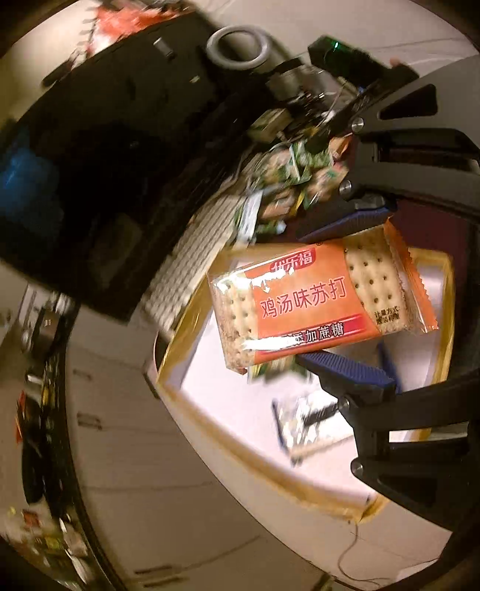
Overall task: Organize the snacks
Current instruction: 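Drop the cracker pack in the box while the right drops the pea bag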
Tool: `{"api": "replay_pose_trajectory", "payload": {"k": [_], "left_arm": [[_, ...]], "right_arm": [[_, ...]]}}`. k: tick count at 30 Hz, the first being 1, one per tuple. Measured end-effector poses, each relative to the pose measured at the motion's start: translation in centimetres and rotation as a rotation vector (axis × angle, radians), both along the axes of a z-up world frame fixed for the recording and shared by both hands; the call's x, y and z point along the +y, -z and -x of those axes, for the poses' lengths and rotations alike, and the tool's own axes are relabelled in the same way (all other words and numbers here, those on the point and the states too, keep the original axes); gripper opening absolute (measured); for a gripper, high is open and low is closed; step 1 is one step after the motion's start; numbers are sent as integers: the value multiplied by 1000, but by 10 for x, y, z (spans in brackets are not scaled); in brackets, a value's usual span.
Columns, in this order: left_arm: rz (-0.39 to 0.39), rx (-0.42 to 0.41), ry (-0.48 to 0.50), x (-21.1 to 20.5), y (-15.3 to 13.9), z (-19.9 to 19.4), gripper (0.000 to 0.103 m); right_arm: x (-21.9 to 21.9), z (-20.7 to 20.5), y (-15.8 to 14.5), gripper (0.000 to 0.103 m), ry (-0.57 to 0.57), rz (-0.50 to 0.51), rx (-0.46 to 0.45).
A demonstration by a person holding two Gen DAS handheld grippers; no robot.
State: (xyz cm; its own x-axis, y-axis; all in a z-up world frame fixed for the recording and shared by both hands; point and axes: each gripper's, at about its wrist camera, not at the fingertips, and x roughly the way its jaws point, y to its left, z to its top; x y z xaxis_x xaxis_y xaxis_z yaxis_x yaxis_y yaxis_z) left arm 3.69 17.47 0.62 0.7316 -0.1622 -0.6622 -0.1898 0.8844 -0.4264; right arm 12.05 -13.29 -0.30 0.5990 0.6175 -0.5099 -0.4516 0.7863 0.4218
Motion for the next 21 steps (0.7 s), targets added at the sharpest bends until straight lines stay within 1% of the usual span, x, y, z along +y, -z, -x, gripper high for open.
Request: {"api": "replay_pose_trajectory", "payload": {"k": [2, 4, 9, 11, 15, 18, 21], "left_arm": [[26, 36, -25, 16, 5, -6, 60], [42, 52, -34, 33, 9, -14, 60], [25, 77, -46, 61, 13, -41, 60], [12, 84, -38, 69, 15, -54, 60], [-14, 133, -24, 79, 27, -86, 60], [-47, 179, -20, 78, 38, -102, 60], [-65, 205, 4, 74, 45, -111, 60]], "right_arm": [[22, -6, -3, 16, -34, 21, 18], [47, -15, -5, 16, -86, 29, 48], [96, -40, -5, 16, -161, 71, 89], [114, -56, 1, 16, -162, 95, 99], [136, -81, 17, 16, -155, 117, 139], [144, -86, 32, 16, -130, 152, 143], [146, -82, 39, 16, -112, 193, 134]]}}
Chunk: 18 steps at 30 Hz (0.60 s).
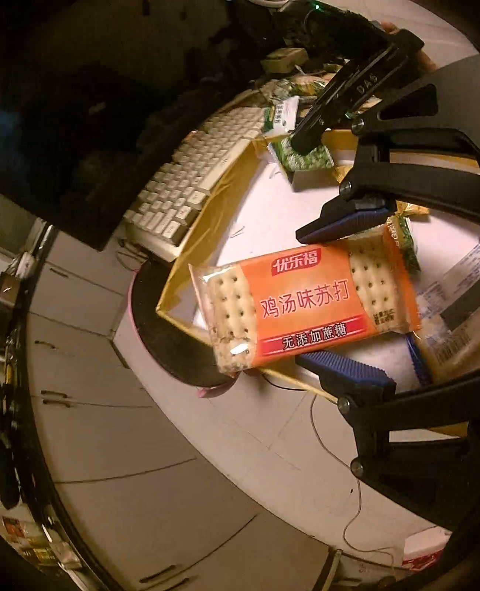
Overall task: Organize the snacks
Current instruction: 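Drop the cracker pack in the box while the right drops the pea bag, then move both grippers back toward the remaining snack pile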
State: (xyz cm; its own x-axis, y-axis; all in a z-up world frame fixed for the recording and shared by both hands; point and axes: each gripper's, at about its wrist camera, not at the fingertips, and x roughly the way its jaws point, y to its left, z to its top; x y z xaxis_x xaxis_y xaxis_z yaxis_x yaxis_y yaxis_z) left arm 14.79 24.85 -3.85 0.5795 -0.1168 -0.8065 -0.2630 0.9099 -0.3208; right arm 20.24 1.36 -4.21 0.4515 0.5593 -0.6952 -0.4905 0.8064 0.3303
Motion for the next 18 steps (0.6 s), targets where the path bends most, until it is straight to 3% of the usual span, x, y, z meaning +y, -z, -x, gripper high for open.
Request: {"api": "replay_pose_trajectory", "payload": {"k": [5, 10, 12, 14, 15, 18], "left_arm": [[-55, 23, 15, -5, 5, -14, 60], [-72, 68, 5, -6, 12, -21, 62], [-55, 13, -32, -3, 1, -8, 63], [-68, -57, -70, -4, -14, 9, 75], [-94, -92, -89, -8, -23, 21, 81], [-172, -133, -114, -24, -38, 51, 83]], "right_arm": [[8, 10, 1, 18, -8, 66, -86], [6, 10, -1, 37, -49, 18, -84], [1, 13, -6, 43, -34, 10, -92], [-3, 15, -15, 44, -23, 1, -93], [-7, 17, -22, 44, -20, -7, -90], [-31, 37, -46, 44, 3, -33, -130]]}}
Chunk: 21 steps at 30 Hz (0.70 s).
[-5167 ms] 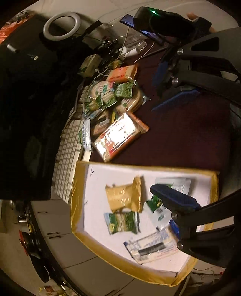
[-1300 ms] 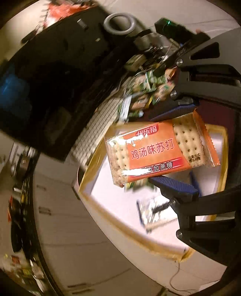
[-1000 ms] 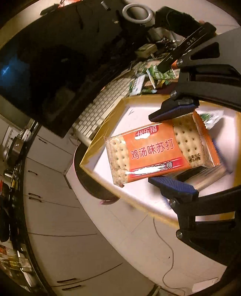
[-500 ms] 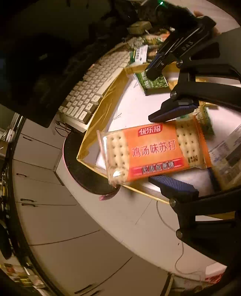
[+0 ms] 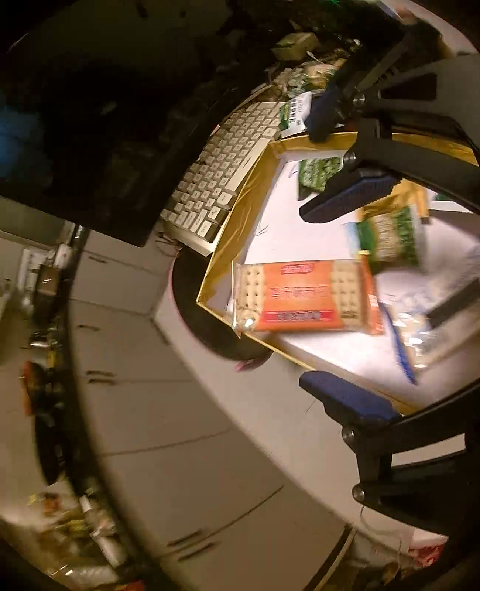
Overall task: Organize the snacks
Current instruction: 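Move both grippers back toward the remaining snack pile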
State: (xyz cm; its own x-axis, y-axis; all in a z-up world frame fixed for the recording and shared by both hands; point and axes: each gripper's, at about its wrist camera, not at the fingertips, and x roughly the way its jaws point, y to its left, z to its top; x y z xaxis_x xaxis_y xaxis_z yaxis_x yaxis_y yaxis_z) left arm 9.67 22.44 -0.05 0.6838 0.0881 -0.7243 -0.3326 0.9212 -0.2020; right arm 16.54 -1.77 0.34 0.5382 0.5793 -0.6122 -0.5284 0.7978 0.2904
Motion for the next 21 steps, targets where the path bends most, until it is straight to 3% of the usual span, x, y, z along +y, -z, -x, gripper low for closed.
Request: {"api": "replay_pose_trajectory", "payload": {"k": [4, 8, 12, 21], "left_arm": [[1, -28, 44, -34, -2, 32, 83], [40, -24, 147, -74, 8, 49, 83], [63, 11, 236, -116, 14, 42, 83], [59, 68, 328, -179, 18, 38, 83]], "right_arm": [[-45, 28, 6, 56, 19, -69, 13], [-92, 50, 31, 56, 51, -70, 70], [-139, 60, 47, 56, 90, -111, 114], [-187, 58, 63, 57, 184, -171, 188]]}}
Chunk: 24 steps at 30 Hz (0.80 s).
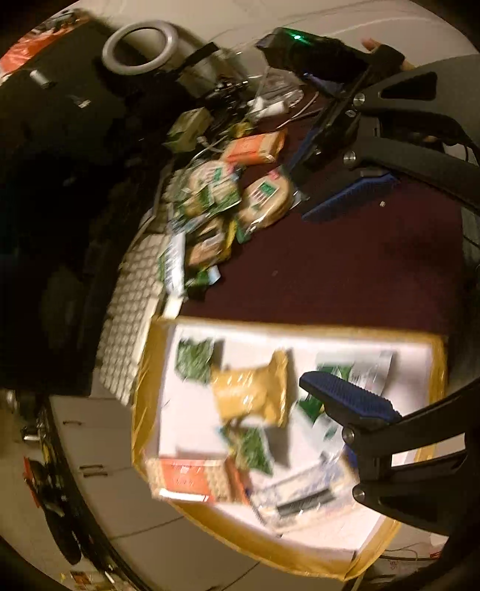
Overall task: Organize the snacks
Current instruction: 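Move both grippers back toward the remaining snack pile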
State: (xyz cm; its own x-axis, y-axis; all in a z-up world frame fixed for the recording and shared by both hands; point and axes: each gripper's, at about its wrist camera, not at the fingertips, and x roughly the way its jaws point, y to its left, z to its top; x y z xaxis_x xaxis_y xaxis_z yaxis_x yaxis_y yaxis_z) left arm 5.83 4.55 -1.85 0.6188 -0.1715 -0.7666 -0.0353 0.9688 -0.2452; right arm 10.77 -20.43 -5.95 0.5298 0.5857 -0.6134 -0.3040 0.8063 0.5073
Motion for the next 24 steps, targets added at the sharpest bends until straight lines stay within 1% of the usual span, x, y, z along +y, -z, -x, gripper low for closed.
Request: {"api": "replay_pose_trajectory", "payload": {"k": [2, 6, 8, 11, 14, 15, 17, 20, 21, 22, 24], "left_arm": [[1, 19, 18, -10, 4, -2, 83], [-13, 31, 33, -24, 7, -3, 83], [-18, 33, 38, -29, 7, -5, 83], [-14, 38, 38, -32, 8, -6, 83], [-10, 43, 37, -34, 10, -6, 83], [-11, 45, 37, -34, 10, -6, 83], [-12, 49, 35, -33, 12, -6, 83], [-7, 57, 29, -32, 13, -8, 83], [-3, 60, 29, -32, 14, -10, 83], [-1, 63, 30, -33, 15, -12, 83], [-3, 71, 39, -37, 17, -17, 83]], "right_arm": [[-4, -3, 1, 57, 15, 6, 13], [-9, -15, -5, 57, 51, 47, 27], [-13, -29, -7, 57, 82, 47, 51], [-16, -47, -3, 57, 108, 64, 90], [-10, -53, 6, 58, 81, 65, 122], [-5, -49, 6, 58, 73, 76, 105], [2, -42, 2, 59, 17, 83, 76], [10, -25, -4, 59, -120, -14, 44], [9, -20, -7, 59, -136, -31, 26], [6, -16, -12, 59, -133, -34, 5], [-6, -15, -16, 59, -52, -2, -21]]}}
